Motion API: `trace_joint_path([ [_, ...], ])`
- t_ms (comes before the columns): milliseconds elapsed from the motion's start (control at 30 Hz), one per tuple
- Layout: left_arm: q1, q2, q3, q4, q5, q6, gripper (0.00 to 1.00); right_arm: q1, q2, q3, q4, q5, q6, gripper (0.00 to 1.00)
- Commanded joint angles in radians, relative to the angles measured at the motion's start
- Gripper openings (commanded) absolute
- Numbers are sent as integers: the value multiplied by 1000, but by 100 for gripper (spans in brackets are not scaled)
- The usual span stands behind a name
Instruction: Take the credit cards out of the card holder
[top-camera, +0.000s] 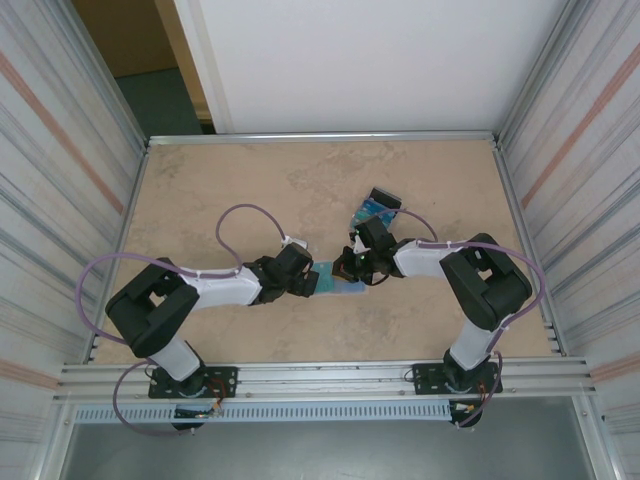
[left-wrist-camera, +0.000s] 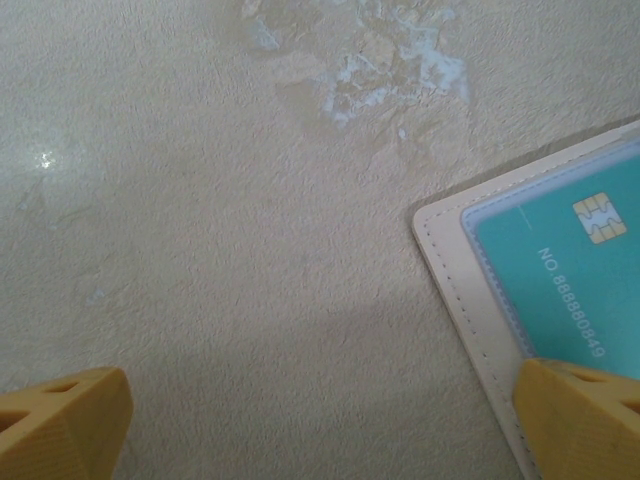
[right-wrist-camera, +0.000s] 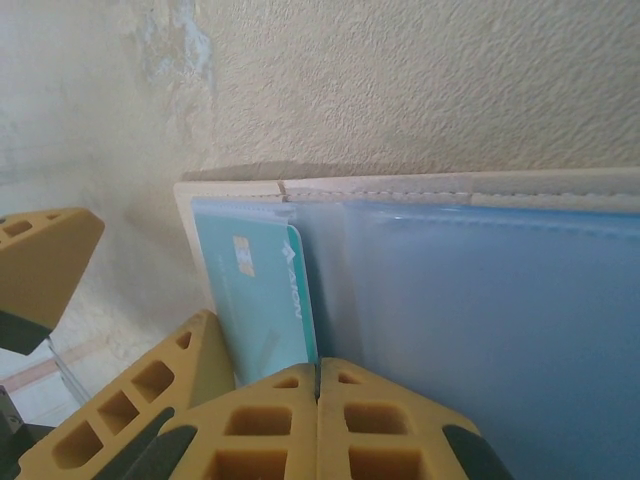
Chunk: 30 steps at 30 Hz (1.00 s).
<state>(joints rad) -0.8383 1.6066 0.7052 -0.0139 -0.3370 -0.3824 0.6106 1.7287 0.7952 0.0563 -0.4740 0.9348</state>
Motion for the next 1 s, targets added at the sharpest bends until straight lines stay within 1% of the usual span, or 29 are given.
trace_joint_path([
  [0, -6, 42, 2, -61, -7, -3, 99, -4, 0, -20, 14, -28, 9, 0],
  [567, -7, 49, 8, -71, -17, 3, 99, -44, -44, -31, -56, 16, -37, 0],
  [833, -7, 50, 14, -80, -19, 8, 99, -57, -54, -36, -57, 14, -43, 0],
  [967, -7, 52, 16, -81, -20, 8, 99, -55, -48, -44, -13, -22, -26, 2],
])
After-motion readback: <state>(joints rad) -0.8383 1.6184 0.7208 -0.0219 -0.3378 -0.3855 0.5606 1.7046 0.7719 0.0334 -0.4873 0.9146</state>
